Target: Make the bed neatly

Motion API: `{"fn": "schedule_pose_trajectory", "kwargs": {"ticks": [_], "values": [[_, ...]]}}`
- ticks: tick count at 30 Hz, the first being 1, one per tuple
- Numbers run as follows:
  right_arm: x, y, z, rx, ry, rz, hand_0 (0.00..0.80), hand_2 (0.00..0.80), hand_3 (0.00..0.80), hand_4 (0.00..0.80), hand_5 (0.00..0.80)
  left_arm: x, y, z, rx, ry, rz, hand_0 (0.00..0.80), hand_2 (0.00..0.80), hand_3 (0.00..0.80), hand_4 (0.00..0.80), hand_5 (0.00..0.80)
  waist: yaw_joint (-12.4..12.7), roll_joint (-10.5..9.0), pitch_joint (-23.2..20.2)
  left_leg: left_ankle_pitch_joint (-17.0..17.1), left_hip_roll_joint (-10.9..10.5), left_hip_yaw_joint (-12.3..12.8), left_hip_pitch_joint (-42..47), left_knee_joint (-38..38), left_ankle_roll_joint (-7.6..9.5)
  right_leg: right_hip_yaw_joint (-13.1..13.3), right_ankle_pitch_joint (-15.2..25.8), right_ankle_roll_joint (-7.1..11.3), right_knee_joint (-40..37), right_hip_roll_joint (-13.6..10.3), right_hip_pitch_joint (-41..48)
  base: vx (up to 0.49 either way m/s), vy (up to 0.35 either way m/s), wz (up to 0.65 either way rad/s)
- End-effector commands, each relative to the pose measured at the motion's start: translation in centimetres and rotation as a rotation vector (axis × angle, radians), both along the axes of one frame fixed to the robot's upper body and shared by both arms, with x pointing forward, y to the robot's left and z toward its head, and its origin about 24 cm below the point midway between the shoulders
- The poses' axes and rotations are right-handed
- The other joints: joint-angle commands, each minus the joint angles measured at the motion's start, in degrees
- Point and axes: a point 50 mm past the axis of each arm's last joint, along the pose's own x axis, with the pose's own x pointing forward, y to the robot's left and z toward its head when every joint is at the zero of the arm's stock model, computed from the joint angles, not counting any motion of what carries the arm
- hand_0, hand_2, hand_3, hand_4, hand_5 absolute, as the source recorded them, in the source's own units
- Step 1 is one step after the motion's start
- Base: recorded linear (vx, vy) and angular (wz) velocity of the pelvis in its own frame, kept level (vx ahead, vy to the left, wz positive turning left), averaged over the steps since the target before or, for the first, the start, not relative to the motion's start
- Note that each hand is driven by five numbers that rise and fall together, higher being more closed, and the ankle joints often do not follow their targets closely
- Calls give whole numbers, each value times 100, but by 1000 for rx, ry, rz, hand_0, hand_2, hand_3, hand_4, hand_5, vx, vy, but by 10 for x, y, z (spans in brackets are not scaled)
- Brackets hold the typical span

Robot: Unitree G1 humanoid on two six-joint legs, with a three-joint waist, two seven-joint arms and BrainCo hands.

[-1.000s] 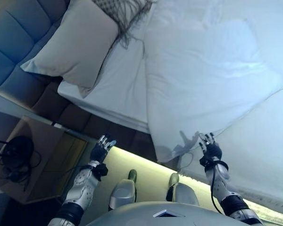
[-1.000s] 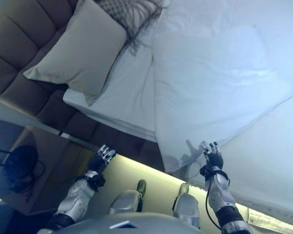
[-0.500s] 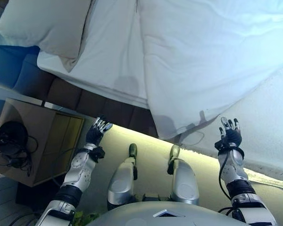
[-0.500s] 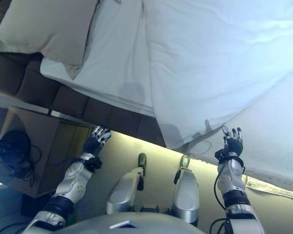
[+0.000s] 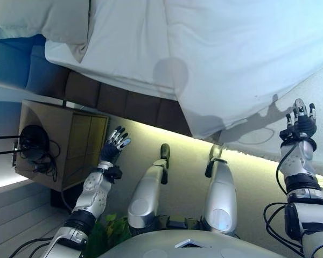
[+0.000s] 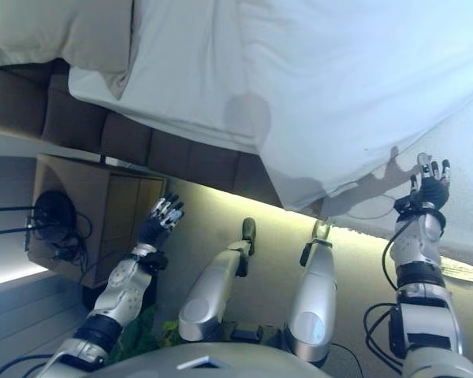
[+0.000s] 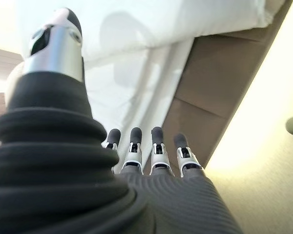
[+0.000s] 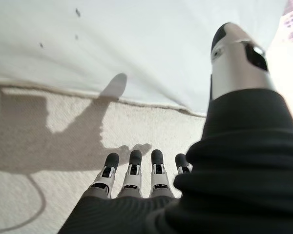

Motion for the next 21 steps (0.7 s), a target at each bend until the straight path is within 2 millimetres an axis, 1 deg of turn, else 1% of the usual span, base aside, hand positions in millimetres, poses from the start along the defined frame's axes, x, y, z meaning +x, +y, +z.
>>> {"fn": "schedule_pose_trajectory", "kwargs": {"ticks": [1, 3, 6, 7, 9, 11, 13, 18, 21], "values": [[0, -24, 31, -39, -69, -24, 0, 0, 0, 0, 0, 0, 2, 15, -32, -78, -14, 0, 0, 0, 0, 0, 145, -19, -25, 119, 233, -288, -188, 235, -27, 47, 601, 487, -401, -499, 70, 0, 0, 0], [0, -30, 37, -56, -69, -26, 0, 0, 0, 0, 0, 2, -1, 23, -31, -107, -31, 0, 0, 0, 0, 0, 194, 28, 55, 138, 199, -262, -330, 298, -12, 12, 640, 494, -459, -526, 30, -49, 17, 6], [2, -31, 41, -50, -82, -28, 0, 0, 0, 0, 0, 4, -4, 28, -27, -129, -44, 0, 0, 0, 0, 0, 245, 53, 125, 143, 158, -262, -455, 364, 13, -23, 665, 496, -498, -545, -2, -41, -4, 7], [3, -31, 41, -43, -86, -32, 0, 0, 0, 0, 0, 6, -4, 31, -21, -137, -48, 0, 0, 0, 0, 0, 270, 53, 160, 139, 142, -268, -507, 403, 24, -33, 678, 503, -500, -560, -20, -70, -81, 7], [5, -27, 36, 1, -106, -39, 0, 0, 0, 0, 0, 10, 0, 37, 4, -153, -61, 0, 0, 0, 0, 0, 358, 9, 247, 128, 115, -308, -666, 535, 49, -99, 715, 545, -477, -604, -50, -65, -129, 15], [8, -25, 36, 39, -125, -39, 0, 0, 0, 0, 0, 13, 3, 39, 13, -156, -59, 0, 0, 0, 0, 0, 406, 8, 285, 131, 79, -337, -719, 591, 62, -151, 727, 568, -498, -608, -17, -10, -26, 22], [13, -26, 43, 55, -139, -33, 0, 0, 0, 0, 0, 14, 1, 40, 5, -158, -53, 0, 0, 0, 0, 0, 442, 42, 300, 153, 38, -364, -710, 546, 80, -181, 740, 574, -575, -615, 30, -4, 62, 4], [20, -22, 49, 36, -133, 12, 0, 0, 0, 0, 0, 13, -2, 43, -14, -163, -61, 0, 0, 0, 0, 0, 573, 112, 320, 211, -58, -437, -731, 489, 123, -284, 807, 611, -736, -671, 148, 18, 71, 3], [27, -20, 58, 26, -137, 34, 0, 0, 0, 0, 0, 13, -4, 42, -25, -166, -71, 0, 0, 0, 0, 0, 641, 135, 312, 275, -91, -457, -789, 442, 139, -345, 850, 636, -848, -703, 185, 11, 69, 5]]}}
